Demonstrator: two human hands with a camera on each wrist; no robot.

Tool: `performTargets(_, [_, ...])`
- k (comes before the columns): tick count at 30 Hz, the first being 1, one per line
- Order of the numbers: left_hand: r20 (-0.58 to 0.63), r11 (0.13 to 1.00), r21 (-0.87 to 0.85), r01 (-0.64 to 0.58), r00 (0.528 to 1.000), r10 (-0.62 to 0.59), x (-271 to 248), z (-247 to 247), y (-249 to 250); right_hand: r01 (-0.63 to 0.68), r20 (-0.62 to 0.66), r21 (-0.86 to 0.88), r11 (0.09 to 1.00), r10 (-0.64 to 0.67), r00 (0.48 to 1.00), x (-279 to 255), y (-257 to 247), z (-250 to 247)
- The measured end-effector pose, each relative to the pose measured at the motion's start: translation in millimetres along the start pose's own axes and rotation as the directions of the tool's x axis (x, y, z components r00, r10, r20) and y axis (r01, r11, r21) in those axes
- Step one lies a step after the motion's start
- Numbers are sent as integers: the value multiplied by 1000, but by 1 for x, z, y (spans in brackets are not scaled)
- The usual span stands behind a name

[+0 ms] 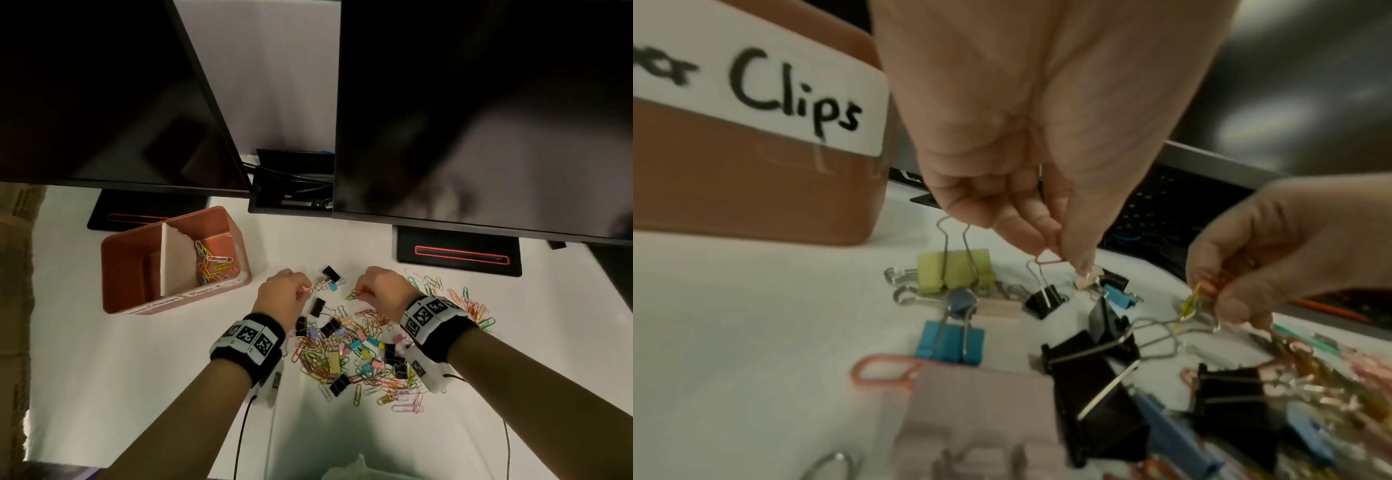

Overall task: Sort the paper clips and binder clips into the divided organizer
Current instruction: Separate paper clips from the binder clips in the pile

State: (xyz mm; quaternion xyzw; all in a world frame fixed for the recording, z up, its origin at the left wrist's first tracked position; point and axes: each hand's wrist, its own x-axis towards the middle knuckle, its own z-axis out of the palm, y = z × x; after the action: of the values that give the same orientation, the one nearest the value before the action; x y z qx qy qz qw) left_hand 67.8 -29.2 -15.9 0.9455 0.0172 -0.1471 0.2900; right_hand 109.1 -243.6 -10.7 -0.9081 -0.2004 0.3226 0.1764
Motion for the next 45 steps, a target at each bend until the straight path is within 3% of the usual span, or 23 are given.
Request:
performTargets(4, [63,970,223,93,992,-109,10,7,2,13,23,-17,1000,-12,1000,5,-5,-1])
performTargets(7, [55,923,374,90,991,-119,15,8,5,17,43,-28,999,-15,999,7,-5,-1])
performTargets(11, [55,907,408,102,989,-136,16,10,5,15,73,25,1000,-17,997,4,-4,-3])
performTargets(18, [121,862,507,-21,991,-47,16,8,3,57,99,-89,994,-48,994,5,-7,5])
performTargets(21, [107,903,425,-64,994,20,10,1,6,50,102,-86,995,-41,994,6,-10,6])
performTargets(26, [-98,988,42,-150,983,153,-12,-32,5,26,88,-73,997,-20,996,3,-6,5])
performTargets(30, [-114,984,-177,2,993,-23,-39,-53,-15,22,39,-56,998,-19,999,-4,-5,2])
performTargets(37, [12,942,-175,287,957,-289,-85,-29,-49,16,-18,-77,997,-18,1000,-17,-5,4])
performTargets(40, [49,925,-193,326,945,-323,-89,-7,-50,-13,-12,-94,995,12,1000,-20,-5,9])
performTargets(45, [-1,920,-158,358,932,-363,-79,8,-55,-26,-14,-102,994,25,1000,-21,-5,15])
